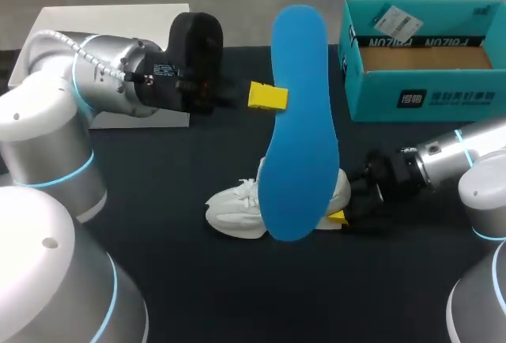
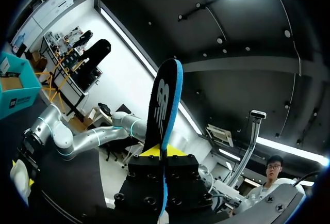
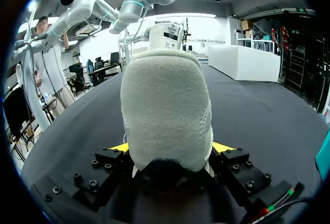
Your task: Take the shoe out of the shoebox, open the shoe tongue, remove and reinsert the insole, then place the shoe into the shoebox
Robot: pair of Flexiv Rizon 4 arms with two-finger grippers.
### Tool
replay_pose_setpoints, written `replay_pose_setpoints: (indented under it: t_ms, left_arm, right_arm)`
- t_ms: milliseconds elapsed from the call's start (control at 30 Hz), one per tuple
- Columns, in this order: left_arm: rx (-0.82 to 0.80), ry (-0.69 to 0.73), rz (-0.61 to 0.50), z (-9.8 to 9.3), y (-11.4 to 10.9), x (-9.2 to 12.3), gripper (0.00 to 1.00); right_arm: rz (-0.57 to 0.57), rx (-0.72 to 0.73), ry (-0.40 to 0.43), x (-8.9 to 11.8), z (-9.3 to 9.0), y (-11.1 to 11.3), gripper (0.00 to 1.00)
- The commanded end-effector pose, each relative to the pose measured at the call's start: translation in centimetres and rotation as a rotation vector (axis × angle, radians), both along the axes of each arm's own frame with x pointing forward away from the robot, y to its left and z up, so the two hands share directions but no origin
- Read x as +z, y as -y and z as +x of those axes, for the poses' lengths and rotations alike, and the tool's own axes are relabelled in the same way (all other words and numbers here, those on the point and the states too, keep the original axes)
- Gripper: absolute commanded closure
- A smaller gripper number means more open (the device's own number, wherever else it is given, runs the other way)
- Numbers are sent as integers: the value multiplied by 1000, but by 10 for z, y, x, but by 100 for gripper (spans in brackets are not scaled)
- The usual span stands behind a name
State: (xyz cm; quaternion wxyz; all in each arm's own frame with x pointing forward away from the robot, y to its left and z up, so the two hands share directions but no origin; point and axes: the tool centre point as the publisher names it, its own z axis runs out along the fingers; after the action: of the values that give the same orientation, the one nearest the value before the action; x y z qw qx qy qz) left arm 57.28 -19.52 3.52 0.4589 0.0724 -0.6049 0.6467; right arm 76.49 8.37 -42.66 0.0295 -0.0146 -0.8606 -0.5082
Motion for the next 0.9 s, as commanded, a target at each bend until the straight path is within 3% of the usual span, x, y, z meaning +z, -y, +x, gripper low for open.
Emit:
replay_pose_setpoints:
  t_ms: [33,367,400,433,467,900]
  left_arm:
    - [2,-1,-6,-5,-1,-1,100]
    - [2,-1,-6,-5,-1,-1,100]
    - [2,-1,-6,-5,-1,-1,100]
    - [2,-1,-6,-5,-1,-1,100]
    - [2,-1,-6,-5,-1,-1,100]
    - [2,-1,-6,-5,-1,-1,100]
  right_arm:
    - [-3,-1,0,-5,-1,-3,100]
    - [-3,-1,0,-5,-1,-3,99]
    - [-3,-1,0,-5,-1,-3,80]
    - [-3,-1,0,-5,-1,-3,51]
    - [-3,-1,0,-5,-1,-3,0]
    - [-27,-8,-10,-6,-1,-1,0]
